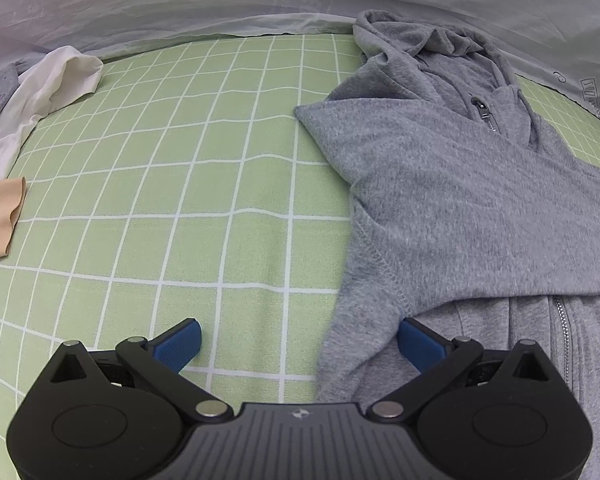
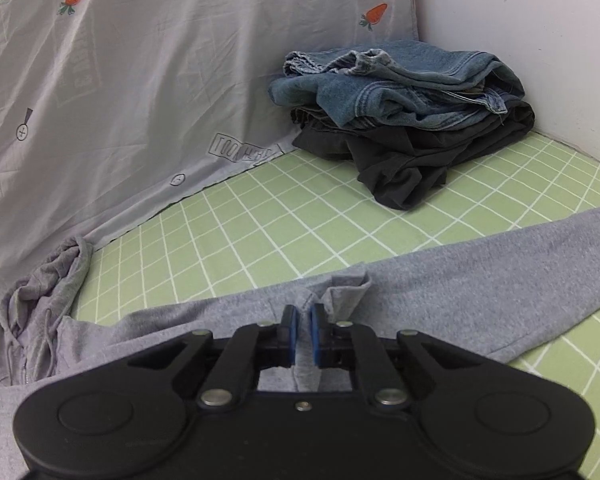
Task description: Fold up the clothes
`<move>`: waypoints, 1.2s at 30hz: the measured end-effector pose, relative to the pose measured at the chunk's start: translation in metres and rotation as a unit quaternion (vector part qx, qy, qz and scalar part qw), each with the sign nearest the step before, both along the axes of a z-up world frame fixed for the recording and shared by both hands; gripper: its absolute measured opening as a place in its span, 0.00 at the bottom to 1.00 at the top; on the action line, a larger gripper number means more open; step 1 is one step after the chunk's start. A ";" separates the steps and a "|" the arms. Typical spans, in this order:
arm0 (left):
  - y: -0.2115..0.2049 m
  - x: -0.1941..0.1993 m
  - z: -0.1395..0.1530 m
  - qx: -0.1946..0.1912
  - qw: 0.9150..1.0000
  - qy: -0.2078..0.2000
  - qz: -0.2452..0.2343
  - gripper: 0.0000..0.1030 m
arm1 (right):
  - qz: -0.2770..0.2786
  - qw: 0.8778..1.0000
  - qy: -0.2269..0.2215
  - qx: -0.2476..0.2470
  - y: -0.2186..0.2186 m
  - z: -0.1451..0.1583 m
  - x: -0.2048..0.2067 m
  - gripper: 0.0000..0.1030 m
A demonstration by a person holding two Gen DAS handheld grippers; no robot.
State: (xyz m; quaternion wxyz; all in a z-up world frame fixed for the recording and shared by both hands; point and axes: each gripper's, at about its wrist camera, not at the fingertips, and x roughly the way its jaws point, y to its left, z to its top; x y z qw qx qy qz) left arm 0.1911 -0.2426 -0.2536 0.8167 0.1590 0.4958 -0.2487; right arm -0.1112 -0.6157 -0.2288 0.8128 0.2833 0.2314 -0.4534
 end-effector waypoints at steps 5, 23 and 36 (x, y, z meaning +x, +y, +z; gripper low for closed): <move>0.001 -0.004 0.000 -0.006 1.000 -0.010 0.006 1.00 | 0.077 0.996 -0.035 0.013 0.025 0.009 0.038 0.07; 0.003 -0.009 -0.001 -0.012 1.000 -0.017 0.012 1.00 | 0.292 0.956 0.005 -0.003 0.137 0.009 0.117 0.54; 0.001 -0.022 0.032 -0.040 0.999 -0.037 0.002 1.00 | 0.029 0.994 0.078 -0.073 0.072 -0.017 0.043 1.00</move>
